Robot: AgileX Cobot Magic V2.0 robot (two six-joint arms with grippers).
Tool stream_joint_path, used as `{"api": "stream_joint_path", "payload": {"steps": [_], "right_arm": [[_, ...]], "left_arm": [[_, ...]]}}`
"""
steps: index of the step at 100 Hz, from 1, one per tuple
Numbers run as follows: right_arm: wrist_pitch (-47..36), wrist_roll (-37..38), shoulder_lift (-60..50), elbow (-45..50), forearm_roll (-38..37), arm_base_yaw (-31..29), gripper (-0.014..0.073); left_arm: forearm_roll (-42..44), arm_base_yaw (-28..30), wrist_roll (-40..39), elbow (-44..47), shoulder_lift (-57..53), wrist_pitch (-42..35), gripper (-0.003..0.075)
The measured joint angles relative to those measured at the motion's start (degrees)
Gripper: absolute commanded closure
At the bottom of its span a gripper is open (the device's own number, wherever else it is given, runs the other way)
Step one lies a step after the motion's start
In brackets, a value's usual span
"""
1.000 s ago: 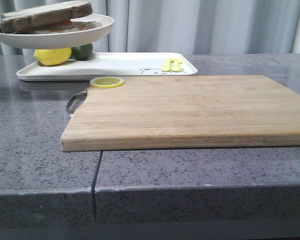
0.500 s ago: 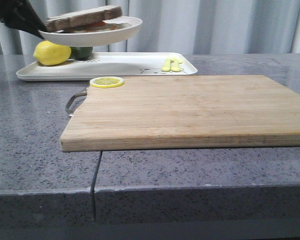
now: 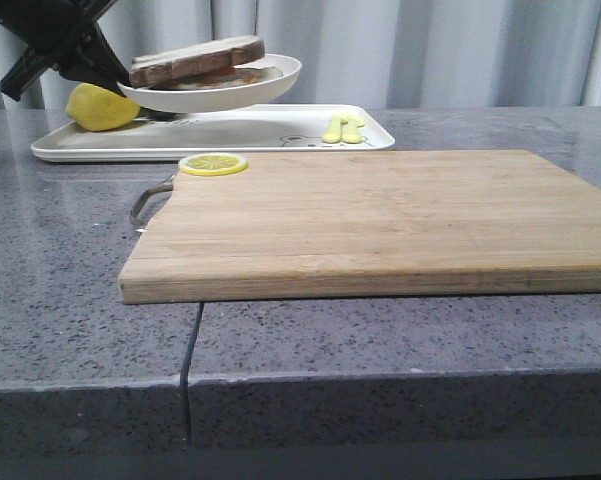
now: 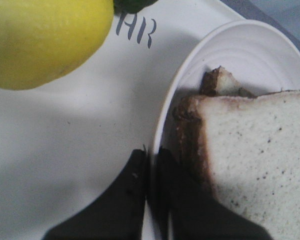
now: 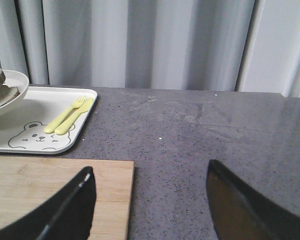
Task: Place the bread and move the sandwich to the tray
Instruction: 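Carry the sandwich plate with the left gripper over the tray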
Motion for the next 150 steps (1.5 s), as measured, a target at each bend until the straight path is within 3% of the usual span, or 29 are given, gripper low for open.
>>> {"api": "stream_joint_path", "payload": {"steps": [150], "right_arm": [[-1.1,0.0,0.0,0.0,0.0,0.0,0.0116]], "left_arm": [[2.1,-1.1,-2.5,-1.7,3.7,-3.1,0.0740]]}}
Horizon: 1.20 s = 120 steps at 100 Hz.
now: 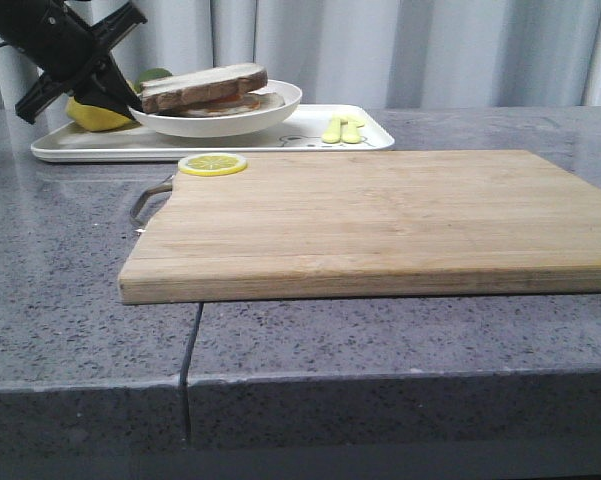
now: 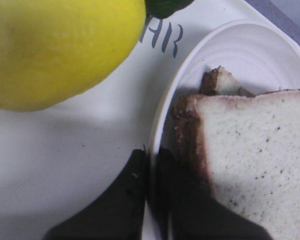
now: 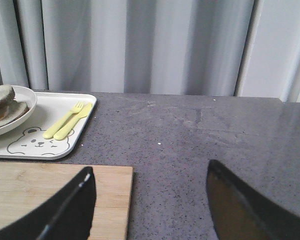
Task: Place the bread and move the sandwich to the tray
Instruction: 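Carry the sandwich plate with the left gripper over the tray, then lower the plate onto the tray and open the left gripper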
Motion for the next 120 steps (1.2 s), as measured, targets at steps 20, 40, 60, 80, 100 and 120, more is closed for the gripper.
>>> {"api": "stream_joint_path", "payload": {"steps": [20,40,60,80,100,120], "right_arm": [[-0.3,0.0,0.0,0.0,0.0,0.0,0.0116],[-0.8,0.0,0.0,0.0,0.0,0.0,0.0116],[-1.1,0.0,0.0,0.0,0.0,0.0,0.0116],[-1.2,0.0,0.0,0.0,0.0,0.0,0.0116],[-1.5,0.0,0.0,0.0,0.0,0.0,0.0116],[-1.5,0.0,0.0,0.0,0.0,0.0,0.0116]], "left_arm": [[0.1,0.0,-0.5,0.0,1.0,1.0,0.0740],[-0.3,0.0,-0.8,-0.2,2.1,1.1,0.0740],[-0.4,0.0,-0.9,-0.5,2.3,1.0,0.0740],[-0.7,0.0,-0.9,-0.5,2.4,0.8,0.0738],[-1.4,0.0,-0.9,-0.5,2.4,0.8,0.0619],[-2.1,0.0,-1.0,-0.6,2.4,0.9,0.0430]]}}
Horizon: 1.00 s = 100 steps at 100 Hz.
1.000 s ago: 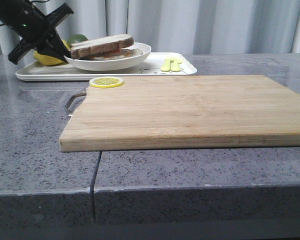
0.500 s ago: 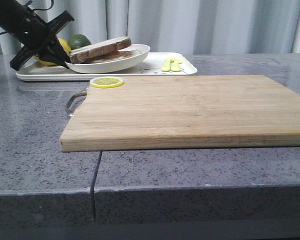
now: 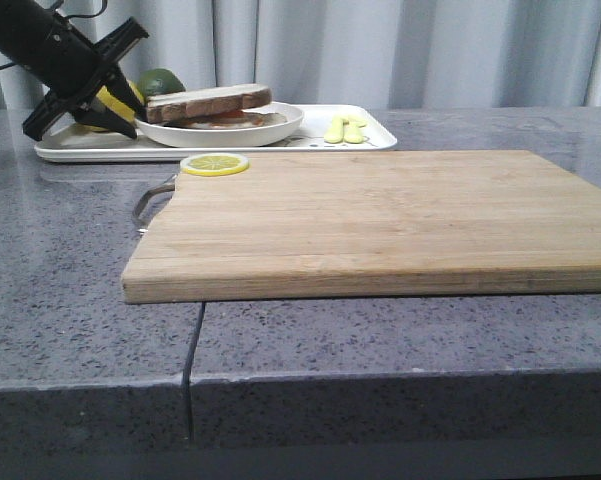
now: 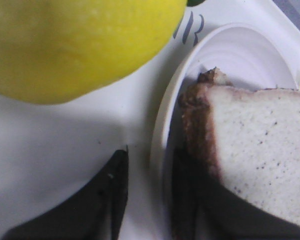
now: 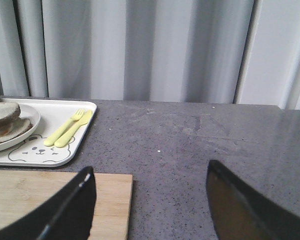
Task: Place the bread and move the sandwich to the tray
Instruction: 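Lower the plate onto the tray and open the left gripper, then raise the left gripper away from the tray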
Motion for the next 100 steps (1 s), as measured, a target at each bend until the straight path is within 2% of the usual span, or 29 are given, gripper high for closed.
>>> {"api": "stream_joint_path", "payload": {"steps": [31,64,89,100], "right_arm": [[0.0,0.0,0.0,0.0,0.0,0.0,0.0116],[0.0,0.0,0.0,0.0,0.0,0.0,0.0116],[0.0,0.0,0.0,0.0,0.0,0.0,0.0116],[0.0,0.0,0.0,0.0,0.0,0.0,0.0116]], "left_arm": [[1.2,0.0,-0.5,-2.7,0.5,3.5,0.0437],[19.4,0.0,-5.2,-15.5,0.5,16.8,0.0437],[21.1,0.0,-5.6,-26.0,0.4,22.9,0.0437],[21.1,0.0,-5.6,-27.4,-1.3,23.4,0.0437]]}}
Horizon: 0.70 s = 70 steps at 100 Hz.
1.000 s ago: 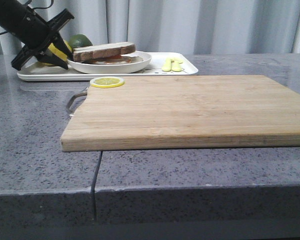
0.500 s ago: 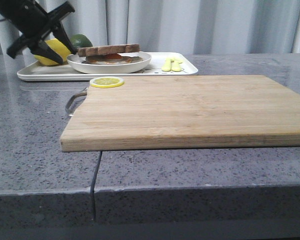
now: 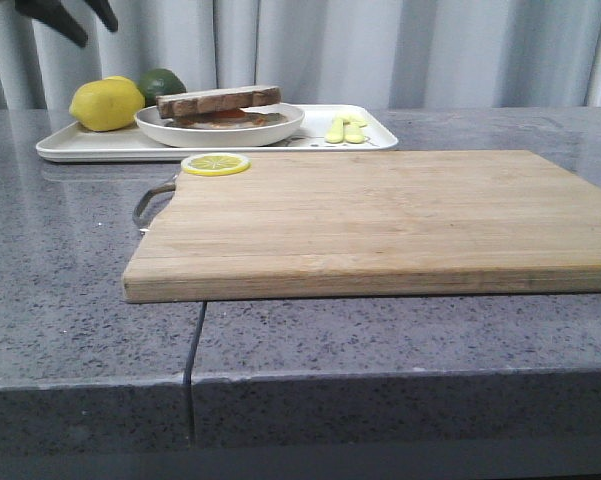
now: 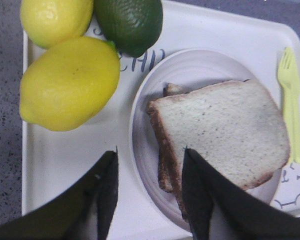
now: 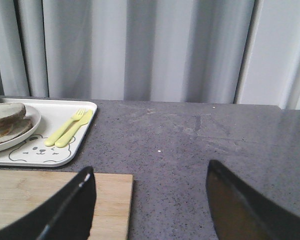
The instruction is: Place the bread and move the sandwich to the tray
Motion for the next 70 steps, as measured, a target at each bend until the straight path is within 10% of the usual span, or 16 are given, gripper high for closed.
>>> {"api": "stream_joint_path", "payload": {"steps": [70], "right_arm": [[0.0,0.0,0.0,0.0,0.0,0.0,0.0116]], "left_arm": [[11.0,-5.2,5.5,16.4,-34.9,0.9,0.0438]]}}
